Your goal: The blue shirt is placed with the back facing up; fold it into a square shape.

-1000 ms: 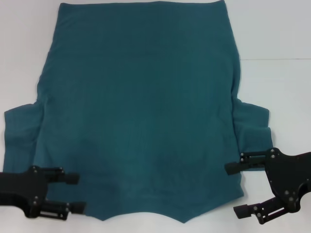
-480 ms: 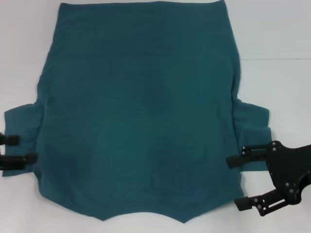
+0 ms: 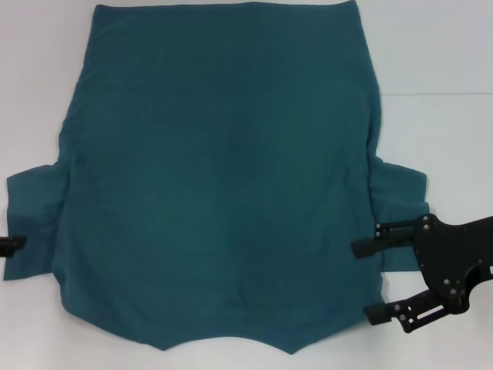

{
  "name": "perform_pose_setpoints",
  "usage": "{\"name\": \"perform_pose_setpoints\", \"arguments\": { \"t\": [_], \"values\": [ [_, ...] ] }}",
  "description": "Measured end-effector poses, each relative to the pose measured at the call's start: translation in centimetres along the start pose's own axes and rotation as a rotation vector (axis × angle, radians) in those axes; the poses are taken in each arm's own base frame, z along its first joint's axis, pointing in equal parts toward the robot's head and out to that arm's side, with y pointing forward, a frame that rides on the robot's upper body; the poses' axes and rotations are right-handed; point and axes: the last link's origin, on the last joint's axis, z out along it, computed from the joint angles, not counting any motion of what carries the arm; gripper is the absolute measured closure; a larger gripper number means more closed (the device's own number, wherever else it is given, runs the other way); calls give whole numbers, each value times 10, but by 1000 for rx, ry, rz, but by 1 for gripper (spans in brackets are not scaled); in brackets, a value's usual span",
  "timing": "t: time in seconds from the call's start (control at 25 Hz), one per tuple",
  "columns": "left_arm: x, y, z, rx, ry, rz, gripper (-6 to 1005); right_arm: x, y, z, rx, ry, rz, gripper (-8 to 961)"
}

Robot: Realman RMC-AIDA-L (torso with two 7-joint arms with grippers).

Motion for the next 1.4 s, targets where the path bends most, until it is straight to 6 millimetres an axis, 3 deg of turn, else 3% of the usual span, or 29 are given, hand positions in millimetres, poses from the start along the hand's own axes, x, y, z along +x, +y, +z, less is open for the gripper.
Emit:
{"name": "perform_pose_setpoints", "arguments": {
  "t": [0.68,1.4],
  "values": [
    [8,-12,39,124,-120,91,123,-8,-3,2,-2,1,9,6],
    [12,-11,52,145,-150,108,388,-10,-3,4,-5,-2,10,7]
  ]
}}
